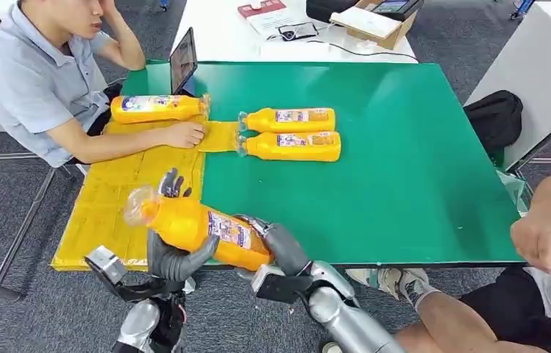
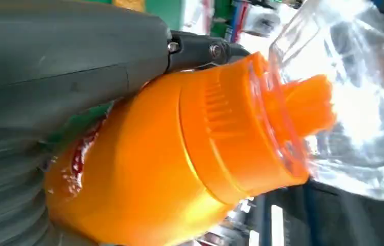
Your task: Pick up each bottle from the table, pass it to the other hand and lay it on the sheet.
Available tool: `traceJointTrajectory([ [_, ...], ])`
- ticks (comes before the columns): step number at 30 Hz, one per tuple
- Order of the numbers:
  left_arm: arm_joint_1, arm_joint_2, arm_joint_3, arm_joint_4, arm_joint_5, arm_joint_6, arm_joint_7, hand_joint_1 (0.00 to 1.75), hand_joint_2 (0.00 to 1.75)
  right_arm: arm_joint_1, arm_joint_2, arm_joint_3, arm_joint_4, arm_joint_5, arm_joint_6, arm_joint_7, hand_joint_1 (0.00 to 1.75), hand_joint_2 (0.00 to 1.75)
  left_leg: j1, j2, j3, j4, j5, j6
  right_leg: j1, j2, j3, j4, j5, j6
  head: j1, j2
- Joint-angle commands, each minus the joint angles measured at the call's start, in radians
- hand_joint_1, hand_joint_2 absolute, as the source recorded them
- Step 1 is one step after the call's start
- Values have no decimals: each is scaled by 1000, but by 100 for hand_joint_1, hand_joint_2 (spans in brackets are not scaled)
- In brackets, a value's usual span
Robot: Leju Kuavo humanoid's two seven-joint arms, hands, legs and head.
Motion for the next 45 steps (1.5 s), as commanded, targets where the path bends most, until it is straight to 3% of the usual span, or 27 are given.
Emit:
traceJointTrajectory([
  [1, -92, -2, -23, 128, 19, -20, 31, 0, 175, -66, -20, 155, 79, 4, 1, -12, 175, 175, 1, 0, 4, -1, -2, -1, 1, 0, 5, -1, -2, -2, 0, 0],
  [14, -92, -2, -23, 128, 19, -20, 31, 0, 175, -66, -20, 155, 79, 4, 1, -12, 175, 175, 1, 0, 3, 0, -1, -1, 1, -1, 3, 0, -1, -1, 0, 0],
  [17, -87, 6, -42, 126, 65, -91, 51, 0, 175, -75, -23, 160, 98, 3, -7, -12, 175, 175, 1, 0, 5, 0, -2, -1, 1, -1, 5, 0, -2, -2, 1, 0],
  [20, -60, 42, -77, 102, 139, -254, 74, 0, 175, -74, -38, 139, 113, -8, -15, -12, 175, 175, 1, -1, 5, -1, -2, -1, 1, -1, 5, 0, -2, -2, 1, 0],
  [25, -57, 56, -89, 105, 85, -268, 93, 0, 175, -67, -53, 99, 106, -23, 1, -12, 175, 175, 1, -1, 6, -1, -2, -1, 1, -1, 6, -1, -3, -2, 0, 0],
  [26, -71, 54, -95, 129, 67, -252, 121, 155, 175, -66, -49, 96, 107, -11, 3, -12, 175, 175, 1, -1, 4, -1, -2, -1, 1, -1, 4, -1, -2, -2, 0, 0],
  [27, -82, 54, -100, 148, 46, -239, 126, 175, 175, -67, -47, 95, 107, -5, 5, -12, 175, 175, 0, -1, 4, -1, -1, -1, 1, -1, 4, -1, -2, -2, 0, 0],
  [37, -125, 35, -74, 243, 155, -338, 193, 175, 175, -131, -25, 81, 105, 49, 12, -12, 175, 175, 0, 1, 2, 0, -1, -1, 0, 1, 2, 0, -1, -1, 1, 0],
  [38, -130, 31, -67, 248, 166, -332, 196, 175, 175, -142, -14, 77, 116, 49, 18, -11, 169, 175, 0, 2, 4, 0, -2, -1, 0, 2, 3, 1, -2, -2, 0, 0],
  [39, -133, 30, -62, 251, 181, -335, 202, 175, 175, -149, -9, 76, 123, 52, 19, -12, 148, 175, 0, 2, 3, 0, -1, -1, 0, 2, 2, 1, -1, -1, 0, 0],
  [40, -134, 31, -56, 247, 185, -327, 199, 175, 175, -153, -3, 72, 128, 56, 8, -4, 12, 175, 0, 2, 1, 0, -1, -1, 0, 2, 1, 1, 0, -1, 0, 0],
  [41, -132, 31, -48, 238, 182, -305, 195, 175, 175, -149, 6, 61, 133, 50, 2, 3, 0, 175, 0, 3, 4, 1, -3, -1, 1, 3, 3, 1, -2, -2, 1, 0],
  [44, -129, 34, -31, 217, 151, -231, 190, 175, 175, -125, 11, 43, 127, 40, -12, 7, 0, 175, 0, 2, 3, -1, -1, -1, 0, 2, 2, 0, -1, -1, 0, 0],
  [45, -129, 36, -25, 214, 150, -219, 191, 175, 175, -116, 10, 38, 121, 35, -15, 6, 0, 0, 1, 1, 3, 0, -2, -1, 1, 1, 3, 0, -1, -2, 1, 0],
])
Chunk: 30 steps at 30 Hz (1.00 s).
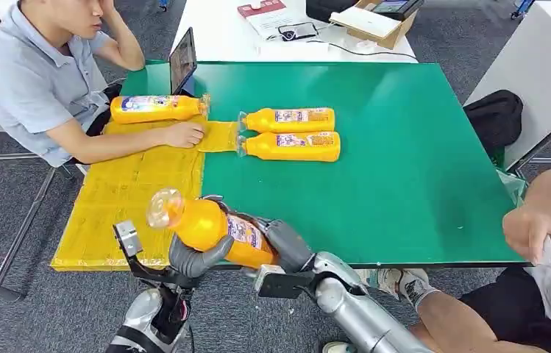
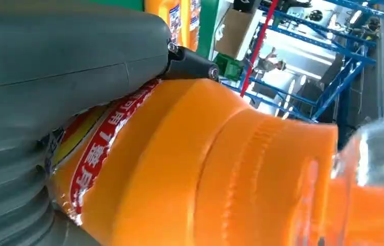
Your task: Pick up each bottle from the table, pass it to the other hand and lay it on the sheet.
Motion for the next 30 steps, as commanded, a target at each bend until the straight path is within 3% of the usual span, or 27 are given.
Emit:
traceJointTrajectory([
  [1, -41, 10, 12, 60, -26, 103, 9, 175, 175, -33, 45, -9, 55, -12, -28, 11, 0, 0, 0, 0, 2, -1, -1, -1, 0, 0, 2, 0, -1, -1, 0, 0],
  [5, -77, 13, 72, 66, -145, 354, -37, 175, 175, 15, 35, -31, 4, 2, -129, -7, 0, 0, 1, 0, 4, 0, -2, -1, 1, 0, 4, 0, -2, -2, 0, 0],
  [10, -104, 38, 141, 30, -273, 577, -89, 175, 175, 93, -49, -27, -155, -54, -309, -7, 0, 0, 1, -1, 2, -1, -1, -1, 1, -1, 2, -1, -1, -2, 0, 0],
  [13, -108, 44, 146, 25, -272, 575, -89, 175, 175, 93, -57, -28, -161, -59, -305, -7, 0, 0, 1, -3, 1, 0, 0, -1, 1, -3, 1, 0, -1, -2, 0, 0],
  [21, -123, 65, 159, 12, -694, 959, -127, 175, 175, 137, -37, -164, -274, -136, -454, -7, 0, 0, 0, -3, 2, 0, -1, -1, 0, -2, 2, 1, -2, -2, 0, 0],
  [26, -142, 72, 147, 62, -794, 995, -95, 175, 175, 149, -24, -178, -290, -150, -454, -7, 0, 0, 0, -2, 4, 0, -2, -1, 0, -1, 3, 1, -2, -2, 0, 0],
  [30, -240, 115, 50, 245, -1155, 956, 80, 175, 175, 171, -16, -159, -316, -178, -410, -7, 0, 0, 0, -4, 4, -1, -1, -1, 0, -3, 3, 0, -2, -2, 1, 0],
])
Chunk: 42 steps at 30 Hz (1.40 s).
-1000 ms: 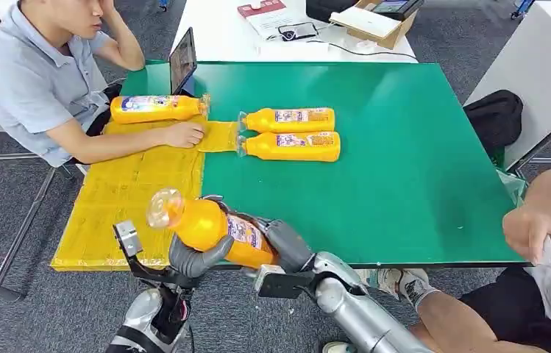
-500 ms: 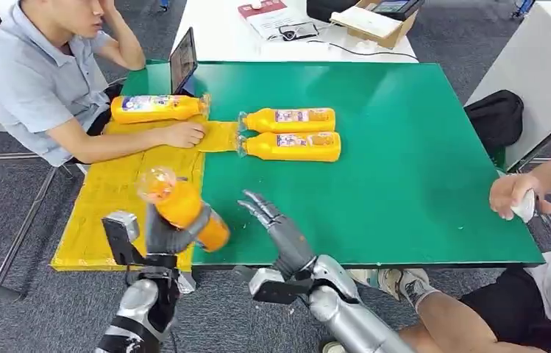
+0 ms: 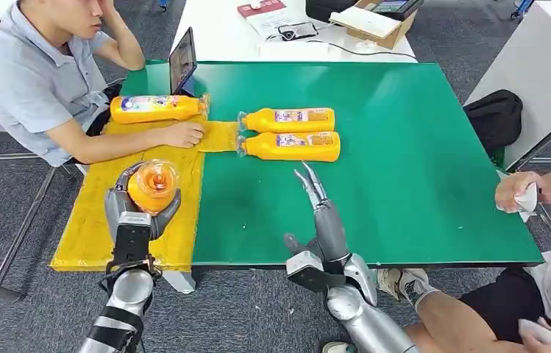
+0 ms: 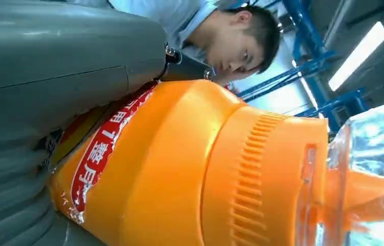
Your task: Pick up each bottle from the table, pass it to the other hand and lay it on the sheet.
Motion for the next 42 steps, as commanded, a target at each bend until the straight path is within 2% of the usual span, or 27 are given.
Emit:
traceJointTrajectory([
  [1, -163, 72, -94, 268, -394, -24, 187, 175, 175, 29, 20, -31, -58, -38, 38, 1, 0, 0, 0, -3, 2, -1, 0, -1, 0, -3, 3, 0, -1, -1, 0, 0],
  [7, -363, 84, -253, 609, -690, -228, 345, 175, 175, 40, 26, 4, -80, -62, 41, 1, 0, 0, 0, -3, 2, -1, 1, 0, 0, -3, 2, 0, -1, -1, 0, 0],
  [10, -463, 81, -277, 777, -709, -392, 358, 175, 175, 44, 19, -3, -86, -64, 43, 1, 0, 0, 0, -4, 2, -1, 1, 0, 0, -4, 3, 0, -1, -1, 0, 0],
  [12, -507, 90, -289, 832, -732, -429, 393, 175, 175, 52, 17, -12, -85, -70, 49, 1, 0, 0, 1, -2, 3, 0, 0, 0, 1, -2, 4, 0, -1, -2, 0, 0],
  [23, -584, 79, -320, 913, -785, -535, 478, 175, 175, 64, 26, -22, -67, -81, 60, 1, 0, 0, 1, 1, 3, 1, -1, 0, 1, 0, 3, 1, -1, -2, 0, 0],
  [24, -586, 68, -315, 916, -780, -543, 481, 154, 175, 64, 26, -22, -66, -80, 58, 1, 0, 0, 1, 1, 6, 2, -3, -1, 1, 0, 6, 2, -3, -2, 0, 0],
  [29, -585, 62, -309, 916, -774, -544, 483, 154, 175, 64, 27, -23, -64, -81, 59, 1, 0, 0, 1, 1, 6, 2, -3, -1, 1, 0, 6, 2, -3, -3, 0, 0],
  [30, -579, 46, -293, 914, -757, -545, 489, 19, 175, 64, 28, -27, -60, -81, 58, 1, 0, 0, 1, 0, 4, 0, -1, 0, 1, 0, 4, 0, -1, -2, 0, 0],
  [31, -568, 28, -249, 906, -702, -560, 452, 0, 175, 66, 28, -29, -62, -78, 58, 1, 0, 0, 1, 1, 5, 0, -2, -1, 1, 0, 5, 1, -2, -2, 0, 0],
  [35, -516, -20, -61, 871, -417, -735, 213, 0, 175, 62, 19, -18, -56, -93, 63, 1, 0, 0, 0, -1, 7, 0, -2, -1, 1, -1, 7, 0, -3, -2, 0, 0],
  [38, -496, -51, -3, 815, -289, -789, 133, 0, 175, 22, 27, -14, -7, -118, 65, 1, 0, 0, 0, 1, 4, 0, -2, 0, 0, 0, 5, 0, -1, -1, 0, 0],
  [39, -483, -60, 17, 789, -244, -803, 116, 0, 0, 20, 28, -18, -4, -128, 72, 1, 0, 0, 0, 0, 6, 0, -2, 0, 0, 0, 6, 0, -2, -1, 0, 0],
  [42, -443, -79, 67, 712, -113, -861, 105, 0, 0, 25, 28, -28, 0, -141, 82, 1, 0, 0, 0, 1, 3, 0, -1, 0, 0, 1, 4, 0, 0, -1, 0, 0],
])
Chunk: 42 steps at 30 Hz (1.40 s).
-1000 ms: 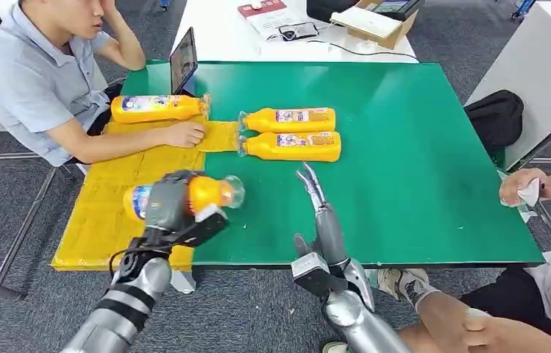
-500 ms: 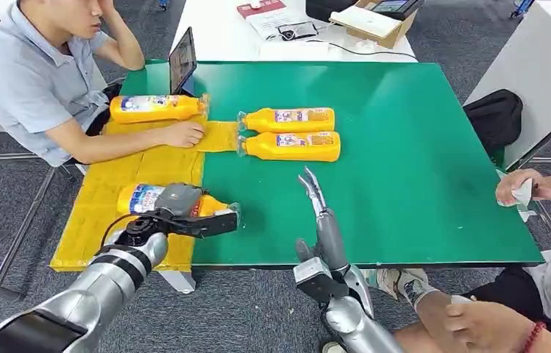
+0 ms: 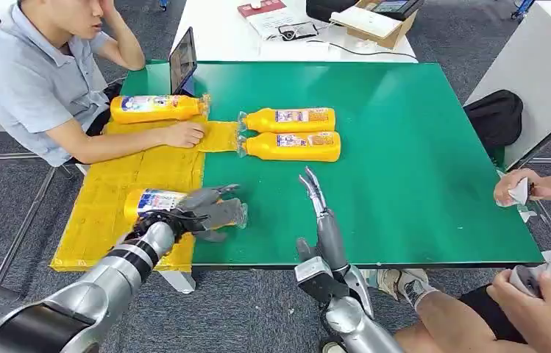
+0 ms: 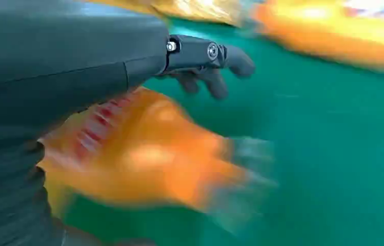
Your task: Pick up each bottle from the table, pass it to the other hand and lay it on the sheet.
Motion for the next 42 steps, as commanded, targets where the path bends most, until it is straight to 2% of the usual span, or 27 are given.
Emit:
traceJointTrajectory([
  [1, 75, -80, 215, -141, 271, -109, -76, 0, 0, -50, 5, -19, 93, -41, 24, 1, 0, 0, 1, 1, 5, 0, -3, -1, 1, 1, 5, 0, -2, -2, 0, 0],
  [3, 91, -83, 226, -177, 311, -102, -87, 0, 0, -50, 3, -20, 93, -42, 24, 1, 0, 0, 1, 0, 6, -1, -2, -1, 1, 0, 5, -1, -2, -2, 0, 0],
  [4, 128, -86, 223, -249, 361, -60, -97, 0, 175, -45, 2, -25, 88, -42, 21, 1, 0, 0, 0, 1, 5, 0, -2, -1, 1, 1, 4, 0, -2, -2, 0, 0],
  [6, 185, -94, 216, -371, 408, 27, -134, 0, 175, -38, 0, -27, 76, -41, 21, 1, 0, 0, 0, 2, 5, 0, -3, -1, 0, 2, 5, 0, -2, -2, 0, 0],
  [8, 204, -102, 225, -410, 432, 60, -155, 0, 175, -37, 0, -28, 73, -41, 19, 1, 0, 0, 0, 1, 3, 0, -2, -1, 0, 1, 2, 0, -1, -1, 0, 0],
  [9, 261, -105, 214, -542, 505, 127, -171, 0, 175, -33, 2, -32, 68, -33, 10, 1, 0, 0, 0, 1, 5, 0, -3, -1, 1, 1, 4, 0, -3, -2, 0, 0],
  [11, 305, -104, 203, -647, 612, 143, -194, 0, 175, -36, -4, -25, 65, -23, -7, 1, 0, 0, 0, 1, 3, 0, -2, -1, 0, 1, 2, -1, -1, -1, 0, 0],
  [15, 305, -104, 203, -647, 612, 143, -194, 0, 175, -36, -4, -25, 65, -23, -7, 1, 0, 0, 1, 1, 3, 0, -2, -1, 1, 1, 3, 0, -2, -1, 0, 0],
  [16, 337, -96, 184, -727, 746, 144, -179, 0, 175, -43, -10, -24, 82, 3, -38, 1, 0, 0, 0, 1, 3, 0, -1, -1, 0, 1, 2, 0, -1, -1, 0, 0],
  [17, 361, -91, 166, -781, 855, 171, -181, 0, 175, -62, -16, -33, 135, 51, -77, 1, 0, 175, 1, 1, 5, 0, -3, -1, 1, 1, 4, 0, -3, -2, 0, 0],
  [19, 428, -84, 155, -875, 973, 234, -164, 0, 175, -109, -10, -114, 280, 105, -61, 1, 0, 175, 0, 2, 2, -1, -1, -1, 0, 2, 2, -1, -1, -1, 0, 0],
  [21, 451, -69, 139, -899, 986, 242, -165, 0, 175, -113, -18, -137, 282, 116, -38, 1, 0, 175, 1, 4, 5, -1, -2, -1, 1, 4, 4, -2, -1, -1, 0, 0],
  [22, 475, -74, 144, -918, 1033, 268, -159, 0, 175, -136, -14, -185, 346, 161, -52, 8, 0, 175, 0, 3, 4, -1, -2, -1, 0, 3, 3, -1, -1, -1, 0, 0],
  [23, 497, -69, 139, -937, 1048, 287, -162, 0, 175, -156, -19, -211, 378, 186, -21, 44, 0, 175, 0, 3, 7, -1, -3, -1, 0, 3, 6, -1, -2, -2, 0, 0],
  [25, 566, -56, 131, -991, 1000, 383, -174, 0, 175, -218, -57, -239, 485, 311, -11, 157, 0, 175, 0, 1, 4, -1, -1, 0, 0, 1, 3, -2, -1, -1, 0, 0],
  [28, 656, -55, 130, -1058, 884, 534, -208, 0, 175, -258, -85, -300, 556, 390, -24, 209, 0, 175, -1, 2, 5, -2, -2, 0, -1, 3, 4, -2, -1, -1, 0, 0],
  [29, 667, -52, 129, -1069, 884, 536, -207, 0, 175, -259, -88, -307, 557, 393, -15, 207, 0, 175, -1, 3, 8, -2, -4, 0, -1, 4, 7, -2, -2, -1, 0, 0],
  [32, 663, -52, 128, -1070, 884, 536, -207, 0, 175, -255, -82, -306, 554, 398, -20, 208, 0, 175, 0, -2, 2, -1, -1, 0, 0, -2, 3, -1, -1, -1, 0, 0],
  [33, 659, -52, 128, -1068, 884, 536, -207, 0, 175, -253, -79, -306, 551, 400, -21, 210, 0, 175, 0, -1, 5, 0, -3, -1, 0, -2, 5, -1, -3, -2, 0, 0],
  [35, 675, -55, 131, -1070, 810, 607, -196, 0, 175, -245, -90, -300, 553, 465, -17, 272, 0, 175, 0, -1, 5, 0, -3, -1, 0, -1, 5, 0, -3, -2, 0, 0],
  [42, 668, -53, 183, -1053, 790, 649, -199, 0, 175, -276, -70, -305, 665, 523, 43, 282, 0, 175, 0, -1, 5, 0, -3, -1, 1, -2, 5, -1, -2, -2, 0, 0],
])
